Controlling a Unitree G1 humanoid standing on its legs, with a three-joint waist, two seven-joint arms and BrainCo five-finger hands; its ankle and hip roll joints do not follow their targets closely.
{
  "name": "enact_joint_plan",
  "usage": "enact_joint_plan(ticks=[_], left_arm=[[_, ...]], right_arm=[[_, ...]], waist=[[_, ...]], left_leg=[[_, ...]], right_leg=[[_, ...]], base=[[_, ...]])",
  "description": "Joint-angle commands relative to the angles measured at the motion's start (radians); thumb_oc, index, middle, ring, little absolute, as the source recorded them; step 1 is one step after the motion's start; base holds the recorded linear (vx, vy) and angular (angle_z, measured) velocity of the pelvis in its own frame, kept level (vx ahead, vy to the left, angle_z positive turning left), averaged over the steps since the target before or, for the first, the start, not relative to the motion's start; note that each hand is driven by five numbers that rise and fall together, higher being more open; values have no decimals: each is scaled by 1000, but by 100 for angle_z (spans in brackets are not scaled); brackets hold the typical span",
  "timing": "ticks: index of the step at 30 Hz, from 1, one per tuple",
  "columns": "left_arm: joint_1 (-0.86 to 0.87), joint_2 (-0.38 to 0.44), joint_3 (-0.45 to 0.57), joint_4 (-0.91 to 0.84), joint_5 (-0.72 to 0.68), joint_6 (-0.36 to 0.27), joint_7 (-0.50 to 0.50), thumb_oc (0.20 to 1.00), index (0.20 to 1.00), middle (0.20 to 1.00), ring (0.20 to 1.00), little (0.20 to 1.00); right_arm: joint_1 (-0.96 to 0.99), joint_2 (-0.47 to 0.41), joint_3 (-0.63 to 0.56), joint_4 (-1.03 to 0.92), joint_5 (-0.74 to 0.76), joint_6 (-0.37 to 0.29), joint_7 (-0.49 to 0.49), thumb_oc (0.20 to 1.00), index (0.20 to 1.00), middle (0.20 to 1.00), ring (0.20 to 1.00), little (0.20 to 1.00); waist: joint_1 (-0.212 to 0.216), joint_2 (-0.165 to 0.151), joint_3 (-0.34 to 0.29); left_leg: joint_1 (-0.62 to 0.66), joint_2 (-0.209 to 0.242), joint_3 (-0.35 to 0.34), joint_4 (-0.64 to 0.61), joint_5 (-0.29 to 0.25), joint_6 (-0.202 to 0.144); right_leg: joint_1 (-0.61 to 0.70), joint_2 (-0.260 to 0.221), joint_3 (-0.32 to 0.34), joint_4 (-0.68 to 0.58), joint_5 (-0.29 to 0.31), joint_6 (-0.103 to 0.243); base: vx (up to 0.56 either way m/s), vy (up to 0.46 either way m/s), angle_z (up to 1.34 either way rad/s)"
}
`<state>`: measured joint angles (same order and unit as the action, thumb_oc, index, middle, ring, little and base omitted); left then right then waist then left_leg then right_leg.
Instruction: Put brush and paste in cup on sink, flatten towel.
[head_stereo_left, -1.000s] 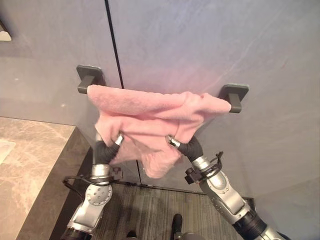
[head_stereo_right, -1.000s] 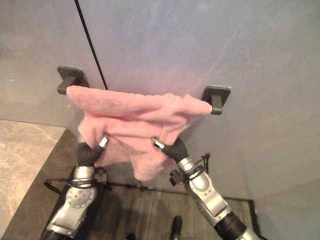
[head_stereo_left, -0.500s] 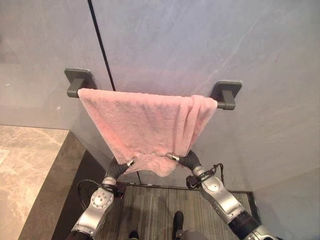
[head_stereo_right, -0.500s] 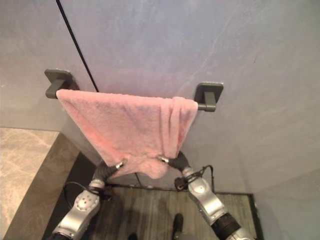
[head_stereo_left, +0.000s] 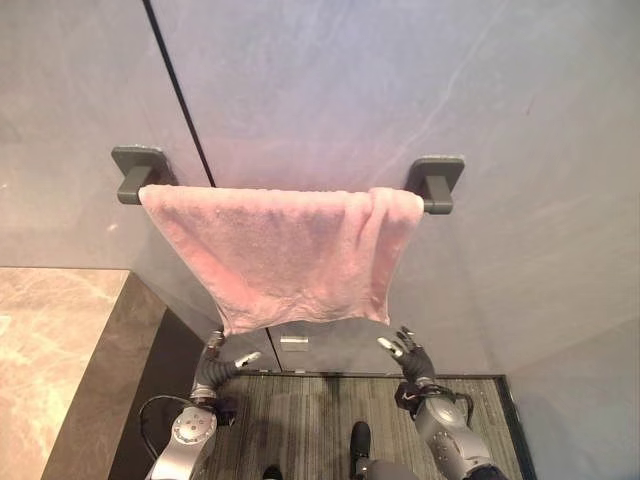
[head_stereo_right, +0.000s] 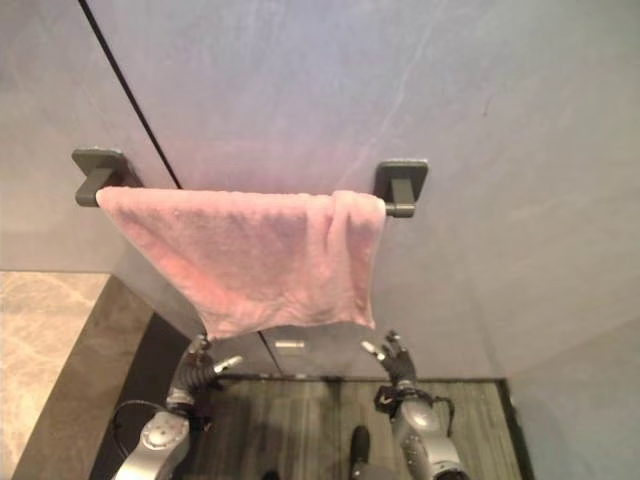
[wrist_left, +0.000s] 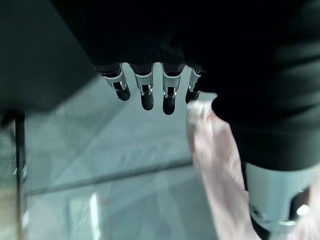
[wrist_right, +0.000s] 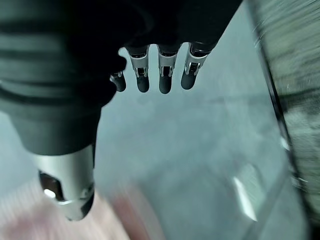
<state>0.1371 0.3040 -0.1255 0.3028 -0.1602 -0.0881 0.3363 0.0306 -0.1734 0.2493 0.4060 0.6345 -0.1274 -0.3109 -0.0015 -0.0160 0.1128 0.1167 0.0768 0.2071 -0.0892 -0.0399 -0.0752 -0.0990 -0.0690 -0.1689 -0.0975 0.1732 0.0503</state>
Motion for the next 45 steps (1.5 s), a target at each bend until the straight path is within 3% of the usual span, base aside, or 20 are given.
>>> enact_joint_plan(ticks=[1, 2, 4, 6, 9, 14, 17, 22, 27, 34, 39, 45], left_arm=[[-40, 32, 49, -47, 26, -98, 164, 1000, 1000, 1000, 1000, 1000], [-39, 31, 49, -48, 27, -98, 165, 1000, 1000, 1000, 1000, 1000], [-35, 53, 122, -139, 130, -123, 277, 1000, 1000, 1000, 1000, 1000], [-36, 59, 133, -154, 166, -122, 300, 1000, 1000, 1000, 1000, 1000], [-32, 120, 217, -285, 347, -166, 394, 1000, 1000, 1000, 1000, 1000], [-49, 178, 285, -398, 522, -194, 468, 1000, 1000, 1000, 1000, 1000], [-59, 250, 327, -477, 680, -188, 499, 1000, 1000, 1000, 1000, 1000], [-65, 377, 345, -516, 769, -221, 471, 1000, 1000, 1000, 1000, 1000], [-43, 597, 327, -529, 814, -271, 380, 1000, 1000, 1000, 1000, 1000], [-53, 708, 262, -495, 822, -301, 293, 1000, 1000, 1000, 1000, 1000], [-52, 735, 245, -482, 804, -322, 222, 1000, 1000, 1000, 1000, 1000], [-22, 826, 216, -459, 800, -349, 114, 1000, 1000, 1000, 1000, 1000]], right_arm=[[-20, -4, -59, -127, -28, -145, -109, 1000, 1000, 1000, 1000, 1000], [-20, -3, -59, -128, -29, -145, -110, 1000, 1000, 1000, 1000, 1000], [14, -58, -112, -259, -202, -175, -199, 1000, 1000, 1000, 1000, 1000], [15, -69, -119, -292, -244, -186, -216, 1000, 1000, 1000, 1000, 1000], [41, -184, -183, -482, -582, -206, -286, 1000, 1000, 1000, 1000, 1000], [19, -296, -205, -630, -876, -216, -337, 1000, 1000, 1000, 1000, 1000], [-8, -425, -220, -708, -1137, -177, -377, 1000, 1000, 1000, 1000, 1000], [-86, -512, -171, -768, -1188, -196, -317, 1000, 1000, 1000, 1000, 1000], [-194, -674, -51, -788, -1239, -215, -220, 1000, 1000, 1000, 1000, 1000], [-386, -771, 130, -756, -1257, -213, -104, 1000, 1000, 1000, 1000, 1000], [-408, -784, 157, -732, -1256, -203, -46, 1000, 1000, 1000, 1000, 1000], [-335, -792, 115, -721, -1234, -208, -8, 1000, 1000, 1000, 1000, 1000]], waist=[[-9, -1, 13], [-9, -1, 13], [-16, 0, 15], [-18, -1, 13], [-24, -3, 9], [-23, -8, -4], [-15, -10, -12], [-7, -11, -23], [5, -10, -29], [16, -11, -31], [11, -10, -32], [-2, -6, -29]], left_leg=[[-112, 3, 44, 2, 105, 0], [-112, 3, 44, 2, 105, 0], [-103, 5, 46, 2, 99, -2], [-107, 5, 46, 2, 102, -3], [-100, 8, 46, 2, 97, -6], [-97, 12, 47, 2, 95, -12], [-89, 14, 44, 2, 88, -17], [-89, 14, 41, 2, 89, -21], [-84, 14, 39, 2, 89, -23], [-79, 14, 40, 2, 90, -26], [-78, 12, 40, 2, 89, -26], [-75, 9, 40, 2, 88, -24]], right_leg=[[127, -75, -13, 10, -66, 97], [128, -75, -13, 10, -66, 97], [134, -76, -14, 10, -71, 99], [130, -76, -15, 10, -69, 99], [137, -77, -14, 10, -72, 102], [140, -77, -11, 10, -76, 106], [149, -77, -11, 10, -80, 110], [150, -78, -16, 10, -79, 114], [154, -79, -19, 10, -79, 118], [159, -81, -22, 10, -79, 122], [160, -83, -25, 10, -79, 123], [163, -85, -24, 10, -76, 126]], base=[[0, 0, 0], [0, 0, 0], [0, 0, 0], [0, 0, 0], [0, 0, 0], [10, -5, -6], [23, -9, -4], [0, 0, 0], [0, 0, 0], [0, 0, 0], [0, 0, 0], [0, 0, 0]])
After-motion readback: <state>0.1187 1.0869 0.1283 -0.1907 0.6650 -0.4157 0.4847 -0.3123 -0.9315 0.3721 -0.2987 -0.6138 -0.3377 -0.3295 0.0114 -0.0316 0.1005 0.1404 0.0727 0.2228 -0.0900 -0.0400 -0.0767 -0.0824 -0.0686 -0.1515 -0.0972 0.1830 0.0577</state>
